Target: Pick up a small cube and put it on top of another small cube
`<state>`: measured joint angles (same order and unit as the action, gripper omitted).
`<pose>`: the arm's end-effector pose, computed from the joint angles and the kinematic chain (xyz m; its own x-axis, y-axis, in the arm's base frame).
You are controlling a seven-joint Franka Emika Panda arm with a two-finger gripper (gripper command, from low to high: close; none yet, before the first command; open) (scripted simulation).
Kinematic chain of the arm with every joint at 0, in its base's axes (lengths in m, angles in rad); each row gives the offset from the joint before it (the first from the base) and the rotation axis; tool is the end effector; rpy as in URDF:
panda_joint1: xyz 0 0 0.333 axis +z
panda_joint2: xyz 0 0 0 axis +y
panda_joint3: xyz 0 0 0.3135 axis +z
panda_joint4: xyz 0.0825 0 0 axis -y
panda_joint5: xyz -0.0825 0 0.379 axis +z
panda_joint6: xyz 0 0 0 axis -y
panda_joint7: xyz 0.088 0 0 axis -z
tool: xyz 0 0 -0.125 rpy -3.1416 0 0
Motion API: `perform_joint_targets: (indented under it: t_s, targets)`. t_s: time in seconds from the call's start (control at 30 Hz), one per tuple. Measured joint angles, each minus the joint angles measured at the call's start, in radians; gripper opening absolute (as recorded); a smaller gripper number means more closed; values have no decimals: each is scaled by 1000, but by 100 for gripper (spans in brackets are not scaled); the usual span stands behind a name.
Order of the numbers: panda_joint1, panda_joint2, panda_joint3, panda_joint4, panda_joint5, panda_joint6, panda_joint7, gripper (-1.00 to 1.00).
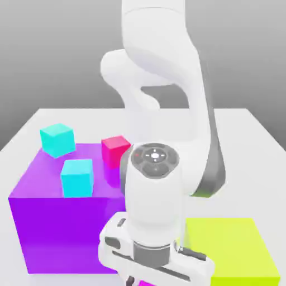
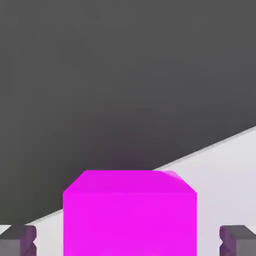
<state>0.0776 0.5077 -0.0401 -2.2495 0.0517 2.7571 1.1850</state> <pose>0.5309 0.0167 0.1217 0.3713 -0.9285 0.0003 -0.9285 -0.3713 -0.0006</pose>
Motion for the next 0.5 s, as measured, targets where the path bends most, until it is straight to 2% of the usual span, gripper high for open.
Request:
perform_joint_targets:
  t_s: [0.17, 0.33, 0.5]
  targets:
    - [-1, 0, 1, 0, -1, 1, 0, -100]
    - [19, -147, -5, -34, -28, -104, 4, -100]
    - [2, -314, -9, -64, -33, -195, -85, -100]
